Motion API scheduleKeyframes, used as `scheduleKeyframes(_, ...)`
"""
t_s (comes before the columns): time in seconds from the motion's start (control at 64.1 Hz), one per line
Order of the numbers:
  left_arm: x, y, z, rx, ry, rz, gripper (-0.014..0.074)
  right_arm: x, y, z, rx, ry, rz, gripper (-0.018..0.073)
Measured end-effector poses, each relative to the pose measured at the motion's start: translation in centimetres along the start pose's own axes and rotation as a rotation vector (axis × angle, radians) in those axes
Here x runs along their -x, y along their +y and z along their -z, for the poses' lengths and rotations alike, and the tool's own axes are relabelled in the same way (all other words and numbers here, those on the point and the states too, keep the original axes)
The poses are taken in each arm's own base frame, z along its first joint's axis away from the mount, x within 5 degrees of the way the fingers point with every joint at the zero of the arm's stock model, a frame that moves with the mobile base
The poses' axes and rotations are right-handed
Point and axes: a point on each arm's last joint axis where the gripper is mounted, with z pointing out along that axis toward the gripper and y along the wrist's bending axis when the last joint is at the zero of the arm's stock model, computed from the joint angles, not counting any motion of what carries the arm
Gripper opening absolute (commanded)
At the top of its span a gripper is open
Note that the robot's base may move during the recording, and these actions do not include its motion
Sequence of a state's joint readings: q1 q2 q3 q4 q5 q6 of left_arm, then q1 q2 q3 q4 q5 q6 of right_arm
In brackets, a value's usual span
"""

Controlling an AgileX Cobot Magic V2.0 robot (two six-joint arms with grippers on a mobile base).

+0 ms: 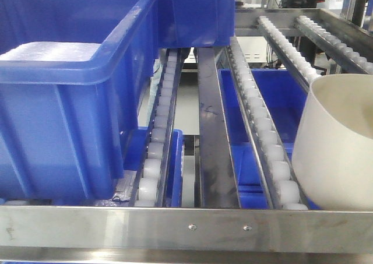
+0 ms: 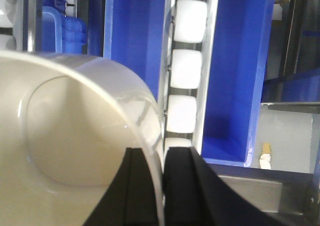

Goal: Move white bin to right shelf second layer
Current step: 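Lower the white bin onto the rollers and open the right gripper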

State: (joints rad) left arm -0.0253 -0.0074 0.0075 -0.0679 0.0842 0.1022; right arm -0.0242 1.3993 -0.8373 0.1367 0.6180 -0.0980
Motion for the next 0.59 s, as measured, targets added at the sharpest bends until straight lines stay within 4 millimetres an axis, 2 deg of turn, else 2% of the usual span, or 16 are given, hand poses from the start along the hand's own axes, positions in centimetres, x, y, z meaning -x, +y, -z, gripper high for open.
scheduleKeyframes(0.203,0.0,0.0,0.0,0.0,0.0,0.0,0.0085,0.06,-0.85,0.06,-0.015,-0.007,-0.03,0.0237)
scheduleKeyframes(0.328,0.0,0.0,0.0,0.0,0.0,0.0,0.0085,0.07,-0.75,0.06,-0.004,-0.008,-0.048,0.0301)
scheduleKeyframes(0.593,0.0,0.0,0.0,0.0,0.0,0.0,0.0085,0.08,-0.68,0.06,0.004,-0.009,-0.059,0.0353)
